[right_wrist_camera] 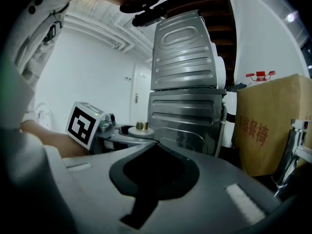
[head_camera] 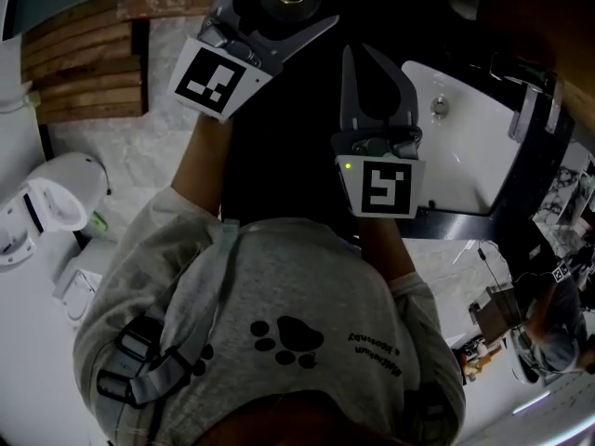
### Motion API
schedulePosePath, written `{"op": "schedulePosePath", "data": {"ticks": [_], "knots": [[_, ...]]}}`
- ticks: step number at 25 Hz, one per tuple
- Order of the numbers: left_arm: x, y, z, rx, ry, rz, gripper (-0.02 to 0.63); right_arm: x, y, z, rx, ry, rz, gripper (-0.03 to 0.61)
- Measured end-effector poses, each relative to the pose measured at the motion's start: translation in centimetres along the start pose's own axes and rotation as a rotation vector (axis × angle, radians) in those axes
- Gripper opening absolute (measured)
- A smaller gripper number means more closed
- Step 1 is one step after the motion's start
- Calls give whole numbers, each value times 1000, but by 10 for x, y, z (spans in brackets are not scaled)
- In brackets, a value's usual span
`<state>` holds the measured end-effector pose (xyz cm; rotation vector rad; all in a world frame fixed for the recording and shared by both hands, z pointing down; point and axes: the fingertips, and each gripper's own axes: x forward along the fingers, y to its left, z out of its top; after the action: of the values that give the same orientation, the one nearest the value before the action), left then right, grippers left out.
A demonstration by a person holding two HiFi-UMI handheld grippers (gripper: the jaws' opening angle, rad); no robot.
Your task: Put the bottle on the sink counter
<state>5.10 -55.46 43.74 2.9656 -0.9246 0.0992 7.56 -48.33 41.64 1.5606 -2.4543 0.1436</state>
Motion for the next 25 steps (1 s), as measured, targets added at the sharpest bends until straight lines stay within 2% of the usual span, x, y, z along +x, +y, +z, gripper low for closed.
{"op": "schedulePosePath", "data": {"ticks": [9, 15, 25], "knots": [[18, 3, -20, -4, 64, -20, 342, 3, -6, -12, 22, 31, -12, 2], [26, 8, -31, -45, 90, -3, 342, 4, -7, -13, 26, 36, -11, 2], [32, 14, -45, -85, 192, 10, 342, 3, -4, -10, 30, 31, -12, 2]]}}
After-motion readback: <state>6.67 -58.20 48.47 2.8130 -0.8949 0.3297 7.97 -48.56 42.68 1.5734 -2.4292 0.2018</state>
